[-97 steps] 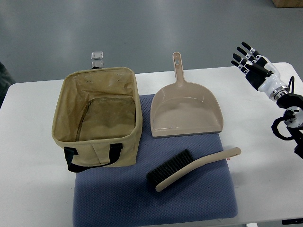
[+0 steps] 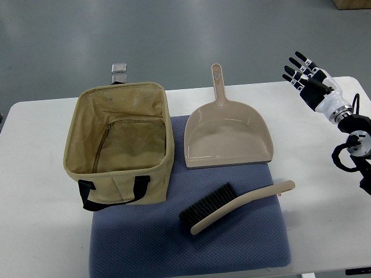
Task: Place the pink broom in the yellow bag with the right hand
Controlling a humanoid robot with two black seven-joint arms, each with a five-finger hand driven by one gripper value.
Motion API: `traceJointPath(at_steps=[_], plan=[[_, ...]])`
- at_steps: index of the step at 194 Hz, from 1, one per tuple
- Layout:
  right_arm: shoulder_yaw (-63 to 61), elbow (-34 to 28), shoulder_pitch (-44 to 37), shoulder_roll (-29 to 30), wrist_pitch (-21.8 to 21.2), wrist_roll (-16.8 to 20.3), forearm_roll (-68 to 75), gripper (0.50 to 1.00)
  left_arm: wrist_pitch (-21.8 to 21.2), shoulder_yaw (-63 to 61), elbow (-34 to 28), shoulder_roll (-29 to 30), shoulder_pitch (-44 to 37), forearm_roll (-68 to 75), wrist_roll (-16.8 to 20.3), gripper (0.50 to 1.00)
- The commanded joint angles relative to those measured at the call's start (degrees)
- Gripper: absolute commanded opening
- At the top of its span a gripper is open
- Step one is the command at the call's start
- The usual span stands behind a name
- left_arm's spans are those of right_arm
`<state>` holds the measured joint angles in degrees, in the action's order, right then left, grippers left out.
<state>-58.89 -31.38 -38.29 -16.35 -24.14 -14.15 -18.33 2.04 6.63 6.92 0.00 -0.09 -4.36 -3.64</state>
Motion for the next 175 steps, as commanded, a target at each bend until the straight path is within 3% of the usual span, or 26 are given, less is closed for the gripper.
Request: traceJointPath(at_steps=[1, 175], plan=[[-0.1, 0.0, 0.1, 0.0, 0.0, 0.0, 0.1, 0.930, -0.1, -0.1, -0.3, 0.0, 0.0, 0.0, 0.0, 1.000], [0.1, 0.0, -0.8, 0.2, 0.0, 0.1, 0.0, 0.930, -0.1, -0.2, 0.0, 0.0, 0.0, 0.1, 0.0, 1.000]])
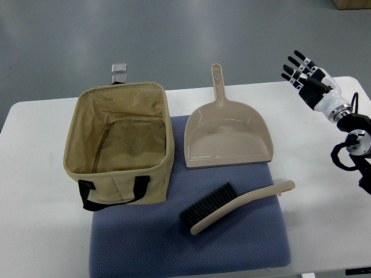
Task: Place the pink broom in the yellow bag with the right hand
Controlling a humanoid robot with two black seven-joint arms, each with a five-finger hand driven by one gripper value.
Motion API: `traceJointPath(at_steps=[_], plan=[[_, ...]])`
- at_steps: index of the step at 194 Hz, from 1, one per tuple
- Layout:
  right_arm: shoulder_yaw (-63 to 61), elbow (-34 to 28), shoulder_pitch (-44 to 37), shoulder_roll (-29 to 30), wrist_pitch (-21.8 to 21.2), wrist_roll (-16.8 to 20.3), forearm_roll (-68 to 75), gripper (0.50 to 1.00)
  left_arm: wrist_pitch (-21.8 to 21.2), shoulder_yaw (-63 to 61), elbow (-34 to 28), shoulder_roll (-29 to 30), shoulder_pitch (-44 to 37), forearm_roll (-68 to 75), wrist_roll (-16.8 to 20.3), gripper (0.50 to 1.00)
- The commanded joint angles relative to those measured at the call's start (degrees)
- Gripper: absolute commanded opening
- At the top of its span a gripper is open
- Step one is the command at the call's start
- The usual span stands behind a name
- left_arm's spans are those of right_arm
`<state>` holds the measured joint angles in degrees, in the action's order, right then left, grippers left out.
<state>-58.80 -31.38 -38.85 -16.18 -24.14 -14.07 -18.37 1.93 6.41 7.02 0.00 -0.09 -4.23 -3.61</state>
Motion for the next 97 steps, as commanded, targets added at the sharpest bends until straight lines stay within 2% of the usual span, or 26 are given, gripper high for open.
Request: traceJointPath(at_steps=[1, 97], plan=[[0.0, 0.0, -0.3, 0.0, 0.0, 0.0, 0.0, 0.930, 0.0, 0.0, -0.1, 0.0, 0.0, 0.0, 0.0, 1.000], [0.0, 0.1, -0.3, 0.5, 0.0, 0.0, 0.0, 0.930, 0.0, 0.0, -0.1, 0.0, 0.0, 0.0, -0.1, 1.000]])
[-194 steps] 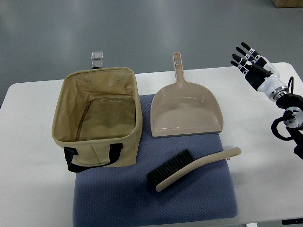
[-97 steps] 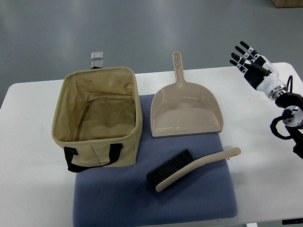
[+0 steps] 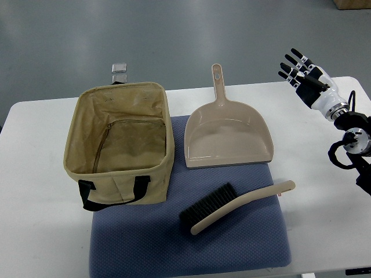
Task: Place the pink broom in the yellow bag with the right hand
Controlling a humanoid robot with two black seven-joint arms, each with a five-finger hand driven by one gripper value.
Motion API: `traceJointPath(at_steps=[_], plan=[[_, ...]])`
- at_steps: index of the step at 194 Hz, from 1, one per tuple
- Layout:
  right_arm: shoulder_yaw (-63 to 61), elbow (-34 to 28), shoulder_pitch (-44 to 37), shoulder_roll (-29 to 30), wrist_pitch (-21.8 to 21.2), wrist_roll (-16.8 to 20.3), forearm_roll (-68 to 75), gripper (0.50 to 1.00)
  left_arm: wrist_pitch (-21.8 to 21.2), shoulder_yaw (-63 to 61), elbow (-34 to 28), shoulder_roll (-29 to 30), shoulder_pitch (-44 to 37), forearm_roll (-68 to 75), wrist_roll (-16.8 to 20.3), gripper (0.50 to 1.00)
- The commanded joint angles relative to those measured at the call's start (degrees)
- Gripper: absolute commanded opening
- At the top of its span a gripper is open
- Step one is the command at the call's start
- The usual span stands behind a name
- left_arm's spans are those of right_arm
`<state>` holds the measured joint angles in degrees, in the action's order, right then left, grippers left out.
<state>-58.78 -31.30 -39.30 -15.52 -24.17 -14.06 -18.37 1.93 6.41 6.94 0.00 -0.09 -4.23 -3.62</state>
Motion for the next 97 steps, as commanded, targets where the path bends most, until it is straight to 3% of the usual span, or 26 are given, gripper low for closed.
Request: traceJointPath(at_steps=[1, 97], plan=[[0.0, 0.0, 0.2, -0.1, 0.0, 0.0, 0.0, 0.930, 0.0, 0.0, 0.0, 0.0, 0.0, 0.0, -0.1, 1.000], [4.1, -1.3, -0.2, -1.5, -6.7, 0.1, -1.8, 0.928, 0.0, 0.0, 0.0, 0.0, 0.0, 0.0, -0.1, 1.000]])
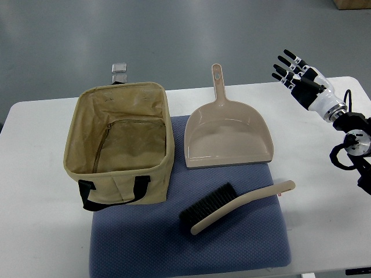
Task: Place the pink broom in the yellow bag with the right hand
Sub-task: 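Reach the right hand toward the beige brush handle near the dustpan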
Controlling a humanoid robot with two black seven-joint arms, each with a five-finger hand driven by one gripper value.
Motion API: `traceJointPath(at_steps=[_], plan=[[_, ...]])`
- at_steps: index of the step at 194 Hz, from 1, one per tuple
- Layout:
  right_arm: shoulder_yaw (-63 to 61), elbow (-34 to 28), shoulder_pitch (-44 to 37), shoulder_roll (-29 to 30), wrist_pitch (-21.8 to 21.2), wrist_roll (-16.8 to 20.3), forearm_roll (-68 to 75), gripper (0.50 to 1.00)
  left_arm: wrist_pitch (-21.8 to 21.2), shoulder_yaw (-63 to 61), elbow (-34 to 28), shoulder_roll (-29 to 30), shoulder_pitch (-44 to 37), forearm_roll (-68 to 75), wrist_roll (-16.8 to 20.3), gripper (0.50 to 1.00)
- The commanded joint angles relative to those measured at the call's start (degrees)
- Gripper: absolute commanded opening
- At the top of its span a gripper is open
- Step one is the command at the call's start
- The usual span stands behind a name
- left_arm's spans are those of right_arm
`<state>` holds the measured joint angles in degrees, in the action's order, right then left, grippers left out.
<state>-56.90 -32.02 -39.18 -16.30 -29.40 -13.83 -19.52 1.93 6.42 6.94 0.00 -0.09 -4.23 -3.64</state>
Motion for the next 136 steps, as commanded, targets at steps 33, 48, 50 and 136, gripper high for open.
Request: traceJointPath(at_steps=[33, 48, 50, 136], plan=[[8.7, -6.6, -0.6, -5.6, -2.2, -0.7, -1.4, 0.928, 0.0, 0.0, 0.0, 0.0, 0.0, 0.0, -0.1, 1.000], [13.8, -10.5, -1.7, -8.7, -2.2, -2.2, -3.1, 0.928, 0.0, 0.0, 0.0, 0.0, 0.0, 0.0, 0.0, 1.000], [14.5, -11.0, -1.8, -9.3, -2.2, -2.5, -3.5, 0.928, 0.0, 0.0, 0.0, 0.0, 0.0, 0.0, 0.0, 1.000], [28.1, -31.6, -3.6, -21.1, 2.4, -11.6, -32.2, 0.924, 0.0, 0.0, 0.0, 0.0, 0.0, -0.1, 0.0, 1.000]])
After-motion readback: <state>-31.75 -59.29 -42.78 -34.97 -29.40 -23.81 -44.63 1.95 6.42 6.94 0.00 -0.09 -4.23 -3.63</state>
